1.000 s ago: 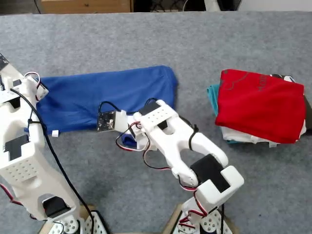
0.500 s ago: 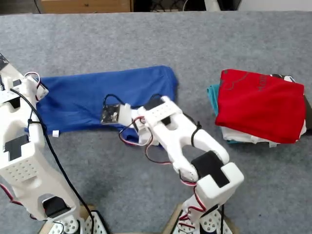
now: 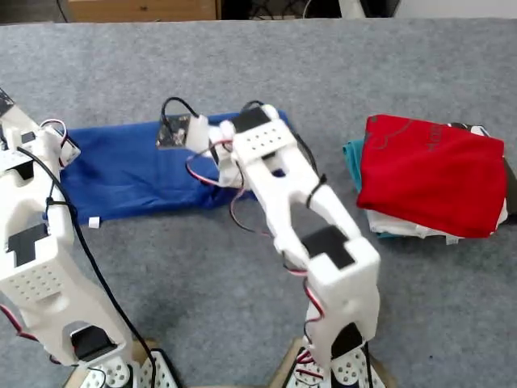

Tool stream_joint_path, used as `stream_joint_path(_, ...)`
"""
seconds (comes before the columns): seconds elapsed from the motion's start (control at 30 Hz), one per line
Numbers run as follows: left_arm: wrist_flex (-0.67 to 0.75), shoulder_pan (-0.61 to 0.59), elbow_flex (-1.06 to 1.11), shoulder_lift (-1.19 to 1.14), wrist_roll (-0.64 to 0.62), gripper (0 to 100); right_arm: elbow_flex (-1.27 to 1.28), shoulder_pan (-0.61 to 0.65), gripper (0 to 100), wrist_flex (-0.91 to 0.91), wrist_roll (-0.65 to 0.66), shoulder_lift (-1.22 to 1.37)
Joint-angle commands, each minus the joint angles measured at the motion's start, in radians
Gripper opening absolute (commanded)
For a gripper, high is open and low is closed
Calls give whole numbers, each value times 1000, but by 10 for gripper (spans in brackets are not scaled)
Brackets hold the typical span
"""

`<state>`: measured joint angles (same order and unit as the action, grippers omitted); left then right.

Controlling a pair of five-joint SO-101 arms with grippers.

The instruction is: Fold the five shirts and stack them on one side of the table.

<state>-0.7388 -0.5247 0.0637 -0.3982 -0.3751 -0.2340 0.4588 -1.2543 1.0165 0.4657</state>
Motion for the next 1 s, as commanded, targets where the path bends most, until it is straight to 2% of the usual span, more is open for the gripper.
stream_joint_path(0.0, 14, -8, -12, 54, 8, 152, -200, -15, 15, -8, 44, 81)
stream_joint_path(0.17, 23, -8, -10, 54, 8, 153, -348, -15, 27, -9, 89, 189)
stream_joint_path(0.3, 41, -12, -4, 54, 8, 154, -375, -23, 189, -5, 44, 211)
stream_joint_path(0.43, 44, -18, -4, 54, 8, 155, -429, -43, 247, -40, 28, 211)
stream_joint_path(0.53, 43, -18, -4, 54, 8, 155, -504, -66, 208, -126, 14, 211)
stream_joint_path(0.7, 41, -18, -4, 54, 8, 155, -685, -80, 18, -313, -104, 216)
stream_joint_path(0.73, 40, -18, -4, 54, 8, 155, -713, -80, 12, -333, -115, 217)
stream_joint_path(0.83, 38, -18, -4, 54, 8, 155, -740, -80, 87, -334, -149, 217)
stream_joint_path(0.97, 38, -18, -4, 54, 8, 155, -734, -80, 245, -302, -198, 217)
